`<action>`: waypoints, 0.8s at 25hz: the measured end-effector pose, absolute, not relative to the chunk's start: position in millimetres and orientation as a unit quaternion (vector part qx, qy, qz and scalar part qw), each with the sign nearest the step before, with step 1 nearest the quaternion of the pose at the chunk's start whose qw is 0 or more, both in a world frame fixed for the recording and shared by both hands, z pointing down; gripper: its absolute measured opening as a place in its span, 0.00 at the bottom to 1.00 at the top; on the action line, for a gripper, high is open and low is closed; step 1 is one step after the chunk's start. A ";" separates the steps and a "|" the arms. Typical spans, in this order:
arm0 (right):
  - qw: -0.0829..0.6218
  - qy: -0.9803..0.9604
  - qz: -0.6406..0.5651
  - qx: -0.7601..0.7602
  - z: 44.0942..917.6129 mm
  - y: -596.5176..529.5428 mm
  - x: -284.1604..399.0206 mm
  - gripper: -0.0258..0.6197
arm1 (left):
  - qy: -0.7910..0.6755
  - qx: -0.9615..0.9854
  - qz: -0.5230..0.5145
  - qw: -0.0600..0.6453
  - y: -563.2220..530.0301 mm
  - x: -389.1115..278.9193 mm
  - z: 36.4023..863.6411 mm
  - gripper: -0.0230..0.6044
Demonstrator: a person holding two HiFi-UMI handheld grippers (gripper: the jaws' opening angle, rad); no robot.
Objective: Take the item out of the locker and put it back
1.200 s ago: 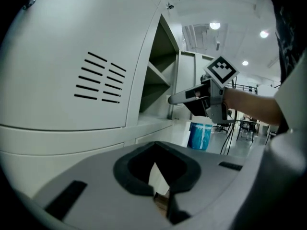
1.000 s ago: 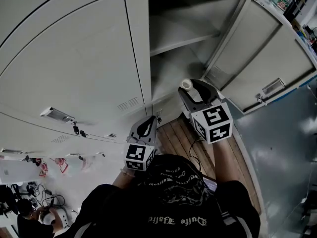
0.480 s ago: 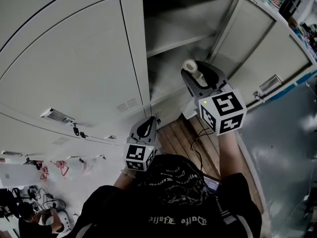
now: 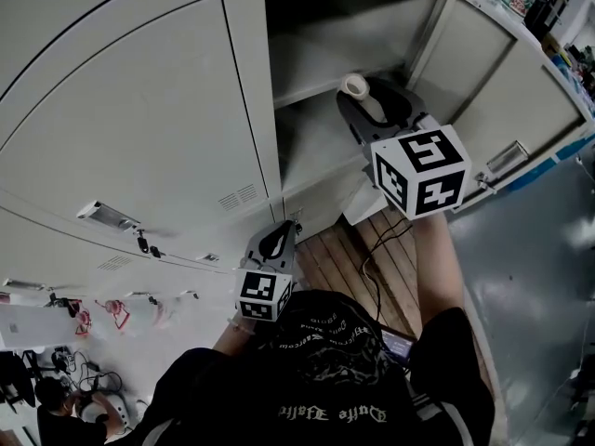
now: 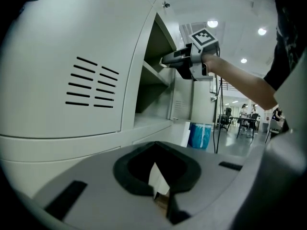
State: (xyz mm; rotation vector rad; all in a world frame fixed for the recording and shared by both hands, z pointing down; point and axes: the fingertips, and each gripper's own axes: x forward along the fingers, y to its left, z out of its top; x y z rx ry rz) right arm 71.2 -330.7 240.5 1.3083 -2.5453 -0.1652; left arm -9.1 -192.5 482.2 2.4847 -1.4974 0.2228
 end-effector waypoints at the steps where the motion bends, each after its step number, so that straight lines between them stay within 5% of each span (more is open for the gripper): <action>1: 0.138 -0.878 -0.057 0.454 238.1 -335.0 70.9 0.31 | -0.513 0.847 0.078 0.117 -192.1 -10.1 483.4 0.05; 20: 0.200 -0.845 -0.012 0.495 226.5 -420.7 69.7 0.31 | -0.511 0.842 0.110 0.132 -189.2 -17.2 505.0 0.05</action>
